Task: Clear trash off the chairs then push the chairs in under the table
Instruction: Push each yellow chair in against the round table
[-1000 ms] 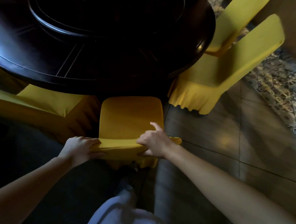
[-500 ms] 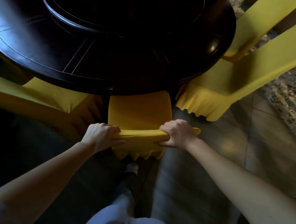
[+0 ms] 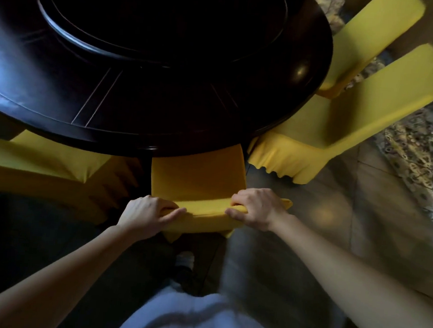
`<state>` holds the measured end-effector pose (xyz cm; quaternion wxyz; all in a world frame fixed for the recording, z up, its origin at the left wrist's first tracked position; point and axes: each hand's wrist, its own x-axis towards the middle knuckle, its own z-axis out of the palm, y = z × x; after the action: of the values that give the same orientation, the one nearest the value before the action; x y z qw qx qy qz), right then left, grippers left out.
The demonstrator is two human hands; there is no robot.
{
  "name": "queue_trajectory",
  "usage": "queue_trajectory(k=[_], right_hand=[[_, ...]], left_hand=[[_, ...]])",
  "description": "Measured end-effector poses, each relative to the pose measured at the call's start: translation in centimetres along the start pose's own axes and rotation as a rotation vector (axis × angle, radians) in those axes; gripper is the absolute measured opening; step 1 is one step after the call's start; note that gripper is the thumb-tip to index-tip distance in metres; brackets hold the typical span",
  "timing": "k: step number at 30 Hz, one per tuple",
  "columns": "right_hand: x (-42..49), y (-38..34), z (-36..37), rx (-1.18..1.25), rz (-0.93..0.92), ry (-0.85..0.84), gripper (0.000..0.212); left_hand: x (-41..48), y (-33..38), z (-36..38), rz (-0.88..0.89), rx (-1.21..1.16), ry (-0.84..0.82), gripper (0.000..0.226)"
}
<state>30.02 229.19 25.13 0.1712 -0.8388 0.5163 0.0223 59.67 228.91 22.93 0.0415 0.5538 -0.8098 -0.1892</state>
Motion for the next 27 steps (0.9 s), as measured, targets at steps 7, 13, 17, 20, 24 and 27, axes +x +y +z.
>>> queue_trajectory(k=[7, 13, 17, 20, 24, 27], right_hand=[[1.6, 0.3, 0.5, 0.171, 0.272, 0.095, 0.074], [1.2, -0.1, 1.0, 0.024, 0.367, 0.181, 0.076], [0.4, -0.2, 1.3, 0.008, 0.420, 0.228, 0.072], [-0.5, -0.2, 1.3, 0.048, 0.502, 0.260, 0.068], [-2.7, 0.8, 1.1, 0.101, 0.680, 0.330, 0.067], [-4.9, 2.4, 0.5, 0.077, 0.783, 0.358, 0.068]], left_hand=[[2.2, 0.3, -0.7, 0.008, -0.051, -0.319, 0.078], [6.5, 2.7, -0.7, 0.075, 0.113, -0.182, 0.080], [9.5, 4.9, -0.2, 0.163, 0.141, -0.128, 0.077], [11.4, 6.6, 0.2, 0.248, 0.140, -0.137, 0.079], [13.2, 9.7, 0.7, 0.350, 0.113, -0.148, 0.077], [14.6, 12.5, 0.9, 0.429, 0.124, -0.157, 0.075]])
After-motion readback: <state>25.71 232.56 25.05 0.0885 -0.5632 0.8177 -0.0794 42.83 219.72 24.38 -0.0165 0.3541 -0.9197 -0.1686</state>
